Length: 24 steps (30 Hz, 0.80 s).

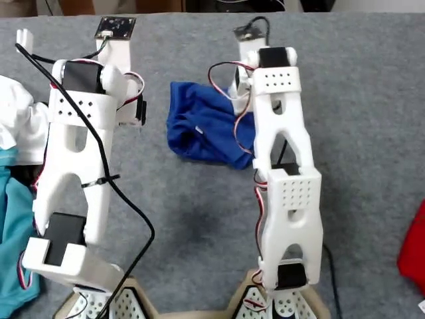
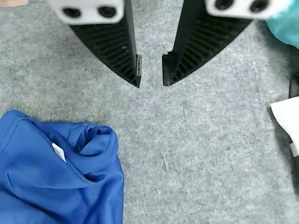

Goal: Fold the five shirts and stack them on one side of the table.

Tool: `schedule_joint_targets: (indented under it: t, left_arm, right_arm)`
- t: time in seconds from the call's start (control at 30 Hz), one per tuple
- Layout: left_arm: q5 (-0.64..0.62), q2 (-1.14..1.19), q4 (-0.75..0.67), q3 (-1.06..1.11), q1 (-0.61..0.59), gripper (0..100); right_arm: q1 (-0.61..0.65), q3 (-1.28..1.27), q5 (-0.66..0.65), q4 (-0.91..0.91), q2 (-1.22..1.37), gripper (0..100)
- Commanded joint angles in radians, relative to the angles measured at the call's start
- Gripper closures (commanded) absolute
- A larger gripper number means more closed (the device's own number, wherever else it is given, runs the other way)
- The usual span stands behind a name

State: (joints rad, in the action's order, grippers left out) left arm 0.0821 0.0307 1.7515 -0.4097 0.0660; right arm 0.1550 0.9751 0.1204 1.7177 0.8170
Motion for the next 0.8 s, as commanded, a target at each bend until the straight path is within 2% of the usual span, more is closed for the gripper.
schedule_joint_targets:
  t: [0.0, 0.17, 0.43, 0.77]
  left_arm:
    - [-0.018, -0.047, 0.006, 0.000, -0.011, 91]
    - [-0.018, -0.047, 0.006, 0.000, -0.011, 91]
    - [-0.018, -0.047, 0.006, 0.000, -0.009, 91]
    - [-0.017, -0.045, 0.006, 0.009, -0.009, 91]
  right_arm:
    - [-0.030, 0.088, 0.132, -0.011, 0.022, 91.0]
    - [-0.039, 0.162, 0.229, -0.009, 0.097, 91.0]
    - [-0.042, 0.288, 0.230, 0.064, 0.128, 91.0]
    - [-0.104, 0.292, 0.265, 0.064, 0.130, 91.0]
